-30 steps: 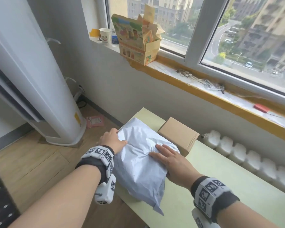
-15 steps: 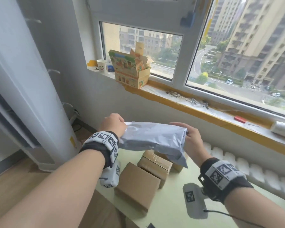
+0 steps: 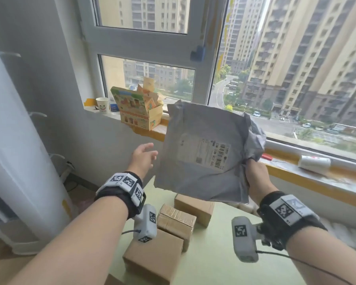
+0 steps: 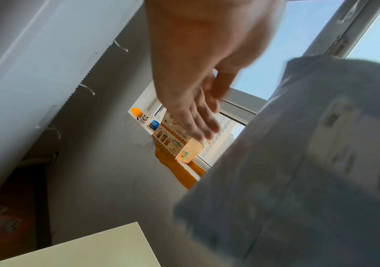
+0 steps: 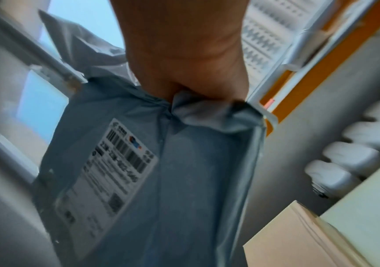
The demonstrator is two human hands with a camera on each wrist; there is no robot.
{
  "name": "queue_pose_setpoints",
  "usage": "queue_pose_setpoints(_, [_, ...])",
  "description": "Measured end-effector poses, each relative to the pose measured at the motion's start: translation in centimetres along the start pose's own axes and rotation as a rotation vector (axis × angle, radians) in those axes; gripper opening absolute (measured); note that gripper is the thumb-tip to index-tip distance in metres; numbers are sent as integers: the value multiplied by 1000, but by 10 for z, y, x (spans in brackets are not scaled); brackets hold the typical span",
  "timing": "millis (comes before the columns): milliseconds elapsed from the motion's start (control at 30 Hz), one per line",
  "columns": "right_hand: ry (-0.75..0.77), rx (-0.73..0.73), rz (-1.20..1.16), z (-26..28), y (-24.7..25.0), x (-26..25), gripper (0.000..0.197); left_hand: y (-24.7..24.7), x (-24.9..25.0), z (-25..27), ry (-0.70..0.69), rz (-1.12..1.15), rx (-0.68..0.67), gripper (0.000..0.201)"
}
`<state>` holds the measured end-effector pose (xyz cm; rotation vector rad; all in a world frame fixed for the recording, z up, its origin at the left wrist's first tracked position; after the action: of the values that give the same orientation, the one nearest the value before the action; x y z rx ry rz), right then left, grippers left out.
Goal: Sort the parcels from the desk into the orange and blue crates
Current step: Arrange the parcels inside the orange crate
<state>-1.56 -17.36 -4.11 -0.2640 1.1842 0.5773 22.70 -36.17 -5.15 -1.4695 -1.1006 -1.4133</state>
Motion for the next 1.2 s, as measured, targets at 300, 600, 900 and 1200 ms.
queue_pose_setpoints(300, [-142,-22,136,-3,25,12,33,-50,5,18,22,-2,-245,48])
queue_pose_setpoints(600, [-90,-69,-61,-7,44,17,86,-63,6,10,81,153,27,24])
queue_pose_setpoints(900, [76,-297,-216,28,14,-9,31,-115,24,33,223,453,-144,35])
queue_pose_setpoints(1200, [-6,37,139,14,65,-3,34,-94,35,24,-129,-143,-56,126])
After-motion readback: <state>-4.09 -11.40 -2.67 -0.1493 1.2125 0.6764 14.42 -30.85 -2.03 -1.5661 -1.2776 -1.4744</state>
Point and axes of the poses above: each hand's wrist, its own z-axis away from the middle knuckle, its own y-axis out of the back of the hand, x = y × z, the point moved 4 cm from there along -z, towards the middle knuckle, and after that the axes turned 11 degrees about -y, right-handed, at the moved point
